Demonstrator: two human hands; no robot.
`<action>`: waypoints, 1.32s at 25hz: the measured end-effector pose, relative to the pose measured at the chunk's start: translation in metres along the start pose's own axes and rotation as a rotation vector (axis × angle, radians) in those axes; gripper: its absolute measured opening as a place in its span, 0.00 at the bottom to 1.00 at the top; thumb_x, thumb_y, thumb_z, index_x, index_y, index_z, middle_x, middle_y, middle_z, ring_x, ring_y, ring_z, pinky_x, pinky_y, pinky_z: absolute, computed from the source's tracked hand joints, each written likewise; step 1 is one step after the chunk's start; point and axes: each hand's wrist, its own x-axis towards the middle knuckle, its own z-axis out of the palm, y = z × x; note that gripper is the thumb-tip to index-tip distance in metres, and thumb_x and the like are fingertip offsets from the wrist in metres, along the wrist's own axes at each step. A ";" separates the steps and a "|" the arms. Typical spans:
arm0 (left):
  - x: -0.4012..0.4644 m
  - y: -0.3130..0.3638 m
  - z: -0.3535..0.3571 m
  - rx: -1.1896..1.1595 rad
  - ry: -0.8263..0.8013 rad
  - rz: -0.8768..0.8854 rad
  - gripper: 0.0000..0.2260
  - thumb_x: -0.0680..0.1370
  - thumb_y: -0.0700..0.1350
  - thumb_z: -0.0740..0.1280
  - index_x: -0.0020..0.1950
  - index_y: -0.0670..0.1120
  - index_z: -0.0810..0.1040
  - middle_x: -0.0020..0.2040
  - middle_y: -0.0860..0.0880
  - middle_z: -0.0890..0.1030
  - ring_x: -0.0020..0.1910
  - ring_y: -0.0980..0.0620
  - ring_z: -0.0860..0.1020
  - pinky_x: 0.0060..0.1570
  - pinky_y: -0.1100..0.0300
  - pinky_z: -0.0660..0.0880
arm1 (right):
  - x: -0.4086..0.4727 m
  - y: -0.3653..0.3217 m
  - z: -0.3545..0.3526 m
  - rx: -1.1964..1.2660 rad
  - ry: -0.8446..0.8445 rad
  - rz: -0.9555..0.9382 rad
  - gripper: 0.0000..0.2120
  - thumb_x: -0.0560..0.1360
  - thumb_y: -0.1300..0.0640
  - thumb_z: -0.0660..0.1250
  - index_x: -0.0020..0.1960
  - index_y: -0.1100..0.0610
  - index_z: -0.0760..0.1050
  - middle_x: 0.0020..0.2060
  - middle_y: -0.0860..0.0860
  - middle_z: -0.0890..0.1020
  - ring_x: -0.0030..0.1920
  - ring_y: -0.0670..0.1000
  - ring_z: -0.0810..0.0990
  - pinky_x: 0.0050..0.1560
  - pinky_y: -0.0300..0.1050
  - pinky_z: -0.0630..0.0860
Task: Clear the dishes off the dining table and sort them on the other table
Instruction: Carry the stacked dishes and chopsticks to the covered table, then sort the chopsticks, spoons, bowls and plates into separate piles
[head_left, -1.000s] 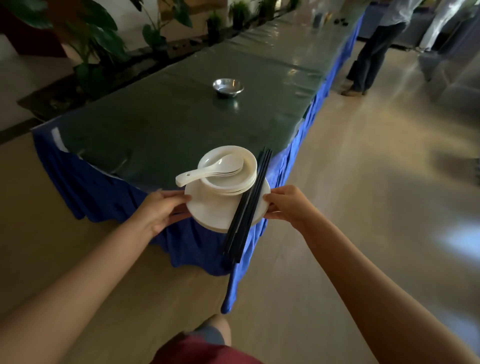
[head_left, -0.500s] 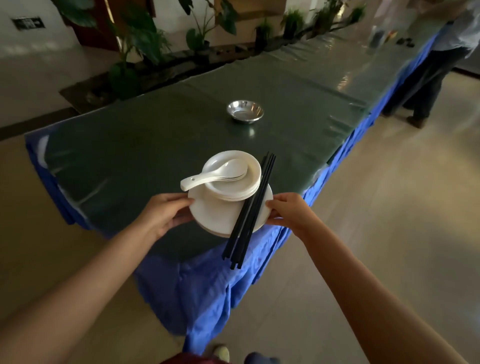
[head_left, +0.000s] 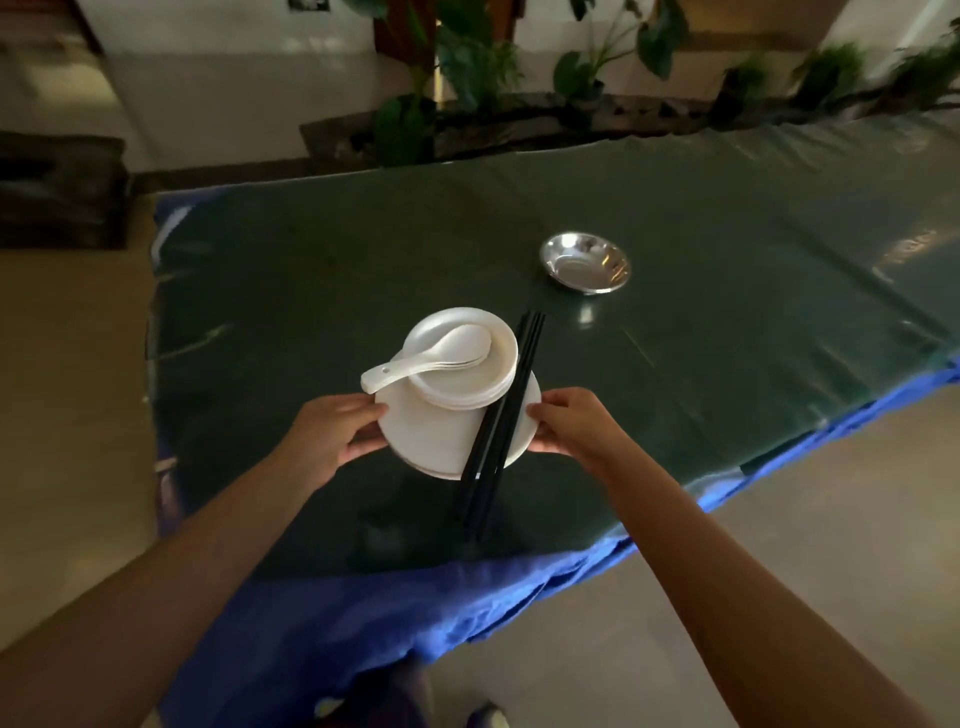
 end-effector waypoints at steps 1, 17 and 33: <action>0.005 -0.002 0.004 -0.011 0.033 0.001 0.04 0.72 0.34 0.68 0.41 0.41 0.80 0.34 0.46 0.85 0.35 0.52 0.84 0.34 0.59 0.81 | 0.015 -0.004 -0.004 -0.018 -0.034 0.003 0.05 0.76 0.67 0.61 0.46 0.64 0.75 0.32 0.56 0.79 0.32 0.49 0.79 0.32 0.40 0.82; 0.146 -0.051 0.015 0.020 0.243 0.027 0.11 0.71 0.37 0.69 0.40 0.53 0.84 0.42 0.51 0.86 0.43 0.54 0.84 0.36 0.64 0.80 | 0.229 0.012 0.006 -0.183 -0.274 0.048 0.06 0.75 0.65 0.63 0.49 0.59 0.76 0.42 0.56 0.83 0.40 0.52 0.84 0.37 0.41 0.82; 0.157 -0.063 0.047 0.274 0.322 -0.061 0.10 0.72 0.40 0.69 0.35 0.54 0.82 0.34 0.50 0.84 0.37 0.53 0.83 0.37 0.61 0.80 | 0.286 0.014 -0.023 -0.618 -0.506 -0.059 0.05 0.74 0.58 0.66 0.49 0.53 0.77 0.39 0.49 0.84 0.40 0.48 0.84 0.43 0.42 0.81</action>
